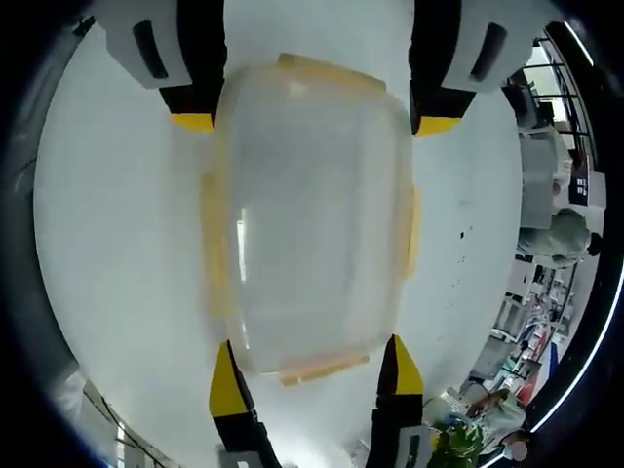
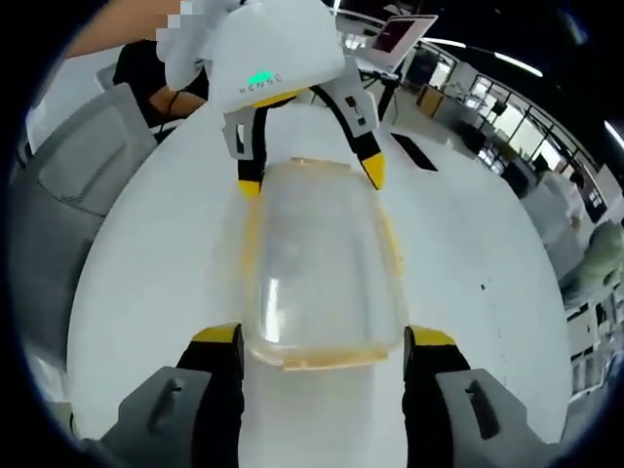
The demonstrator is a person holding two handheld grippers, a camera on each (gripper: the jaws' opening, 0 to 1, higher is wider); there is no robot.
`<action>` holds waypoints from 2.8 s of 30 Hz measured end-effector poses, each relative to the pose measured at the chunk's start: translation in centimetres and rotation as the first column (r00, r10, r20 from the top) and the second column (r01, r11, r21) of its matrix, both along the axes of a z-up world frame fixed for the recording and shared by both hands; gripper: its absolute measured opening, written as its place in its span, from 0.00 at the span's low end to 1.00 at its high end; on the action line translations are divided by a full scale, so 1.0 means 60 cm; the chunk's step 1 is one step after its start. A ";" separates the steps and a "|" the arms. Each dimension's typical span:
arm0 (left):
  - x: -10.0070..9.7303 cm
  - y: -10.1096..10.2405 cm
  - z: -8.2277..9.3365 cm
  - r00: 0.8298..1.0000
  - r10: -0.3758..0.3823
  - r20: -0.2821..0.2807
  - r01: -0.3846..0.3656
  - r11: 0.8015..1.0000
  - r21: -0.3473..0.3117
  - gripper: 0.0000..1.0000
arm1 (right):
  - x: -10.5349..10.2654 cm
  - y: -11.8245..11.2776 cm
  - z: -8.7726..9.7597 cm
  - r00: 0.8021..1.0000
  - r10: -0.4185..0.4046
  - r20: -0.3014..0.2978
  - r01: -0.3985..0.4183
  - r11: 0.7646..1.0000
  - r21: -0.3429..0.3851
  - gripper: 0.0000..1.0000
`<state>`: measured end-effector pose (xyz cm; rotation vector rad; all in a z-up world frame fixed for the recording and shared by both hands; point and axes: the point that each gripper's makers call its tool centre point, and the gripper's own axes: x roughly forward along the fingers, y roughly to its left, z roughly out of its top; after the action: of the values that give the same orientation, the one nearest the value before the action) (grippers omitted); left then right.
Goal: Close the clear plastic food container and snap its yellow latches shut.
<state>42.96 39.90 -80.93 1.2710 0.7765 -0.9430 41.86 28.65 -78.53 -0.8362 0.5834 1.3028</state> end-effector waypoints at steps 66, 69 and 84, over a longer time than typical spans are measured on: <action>-0.298 0.128 0.219 0.856 0.509 -0.090 -0.296 0.340 -0.893 0.99 | -0.235 -0.082 0.146 0.674 -0.707 -0.212 0.686 0.494 0.534 0.67; -0.325 0.131 0.218 0.857 0.506 -0.099 -0.294 0.321 -0.900 0.98 | -0.268 -0.092 0.143 0.641 -0.730 -0.237 0.711 0.450 0.540 0.64; -0.363 0.138 0.172 0.842 0.504 -0.191 -0.343 0.228 -0.911 0.98 | -0.334 -0.116 0.104 0.538 -0.818 -0.204 0.790 0.404 0.462 0.50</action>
<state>21.19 48.16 -70.60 0.0325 0.2845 -0.6104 21.80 21.69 -72.28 -0.0535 0.4608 0.4434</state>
